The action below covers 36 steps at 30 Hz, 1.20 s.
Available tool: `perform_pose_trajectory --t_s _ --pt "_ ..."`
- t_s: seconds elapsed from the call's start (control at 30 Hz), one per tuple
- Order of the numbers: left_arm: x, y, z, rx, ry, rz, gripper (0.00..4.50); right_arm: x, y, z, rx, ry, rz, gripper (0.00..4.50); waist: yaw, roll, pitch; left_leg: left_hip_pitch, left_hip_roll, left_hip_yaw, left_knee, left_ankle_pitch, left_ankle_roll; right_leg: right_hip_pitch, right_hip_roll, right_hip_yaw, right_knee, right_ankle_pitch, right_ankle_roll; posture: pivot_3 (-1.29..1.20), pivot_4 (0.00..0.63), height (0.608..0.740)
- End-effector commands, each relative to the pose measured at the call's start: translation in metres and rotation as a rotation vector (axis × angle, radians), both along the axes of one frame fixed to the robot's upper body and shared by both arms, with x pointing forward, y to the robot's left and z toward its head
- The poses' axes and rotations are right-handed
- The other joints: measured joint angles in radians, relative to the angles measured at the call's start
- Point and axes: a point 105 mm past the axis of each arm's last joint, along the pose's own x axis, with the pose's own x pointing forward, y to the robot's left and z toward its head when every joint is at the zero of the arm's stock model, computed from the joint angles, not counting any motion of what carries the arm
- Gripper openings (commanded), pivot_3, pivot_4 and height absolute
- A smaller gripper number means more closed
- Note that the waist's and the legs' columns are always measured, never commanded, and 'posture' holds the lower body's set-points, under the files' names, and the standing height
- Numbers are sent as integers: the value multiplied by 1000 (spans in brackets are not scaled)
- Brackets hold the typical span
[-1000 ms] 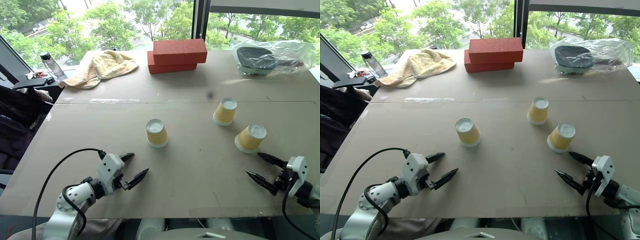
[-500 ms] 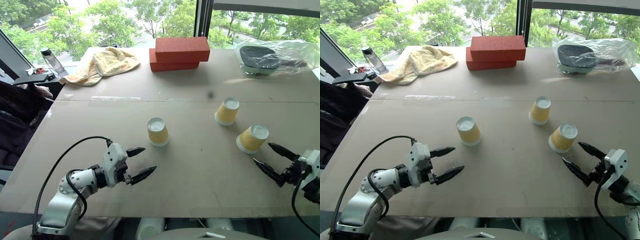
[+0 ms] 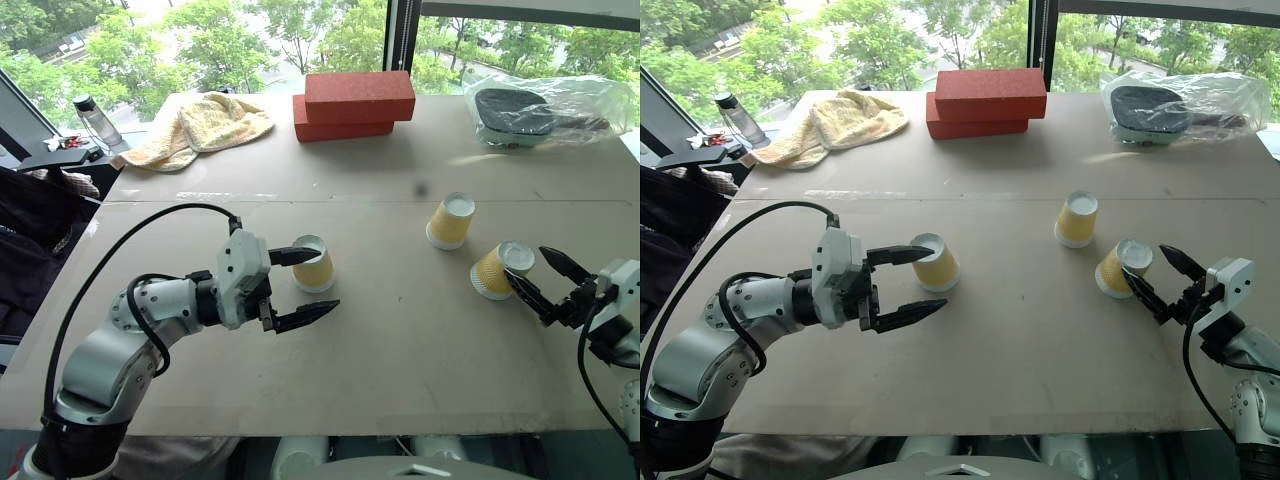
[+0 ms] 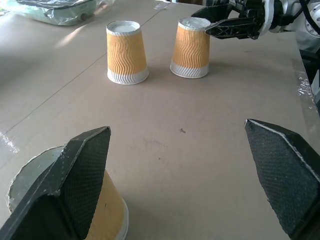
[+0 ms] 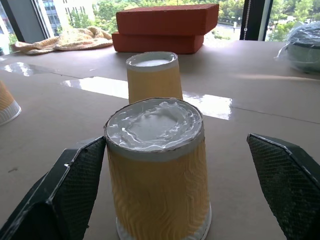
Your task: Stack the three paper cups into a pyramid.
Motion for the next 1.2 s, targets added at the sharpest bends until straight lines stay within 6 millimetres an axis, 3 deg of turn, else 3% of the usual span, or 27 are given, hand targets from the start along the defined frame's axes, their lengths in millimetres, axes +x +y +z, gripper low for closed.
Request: perform_pose_trajectory --t_s 0.03,0.23,0.57,0.73,0.87,0.93,1.03,1.2 --pt "-4 -1 15 16 -66 -8 4404 3 5 9 19 -26 15 4500 -1 0 1 0 0 0 1 0 0 0 0 0 1 0 0 0 150 730" --pt "-6 -2 23 -2 -87 -31 4404 9 6 9 22 -15 32 4500 -1 -1 5 0 0 0 4 0 0 0 0 1 5 0 0 0 150 730" --pt "-26 -6 42 -83 -28 -173 4404 12 16 13 19 -26 87 4500 -4 -3 7 0 0 0 7 0 0 -1 1 2 9 0 0 0 150 730" --pt "-24 -6 43 -68 -33 -171 4500 14 20 15 11 -41 100 2211 -4 -3 8 1 1 1 7 0 0 -1 3 3 9 0 0 0 150 730" --pt "-23 -4 43 -45 -35 -171 4500 16 31 26 9 -79 134 2072 -4 -4 8 1 1 1 7 0 0 -1 4 4 9 0 0 0 150 730" --pt "-22 1 43 -24 -33 -159 4500 17 46 33 -5 -102 188 2072 -5 -3 8 1 1 1 7 0 0 -2 4 4 9 0 0 0 150 730" --pt "-19 9 45 -1 -39 -133 4500 17 85 40 3 -113 317 2072 -10 -4 9 0 2 1 7 0 0 -4 6 6 11 0 0 0 150 730" --pt "-20 14 46 26 -36 -129 4500 25 130 39 38 -108 425 2072 -5 -5 10 -1 3 1 7 0 -1 -7 8 6 13 0 0 0 150 730"
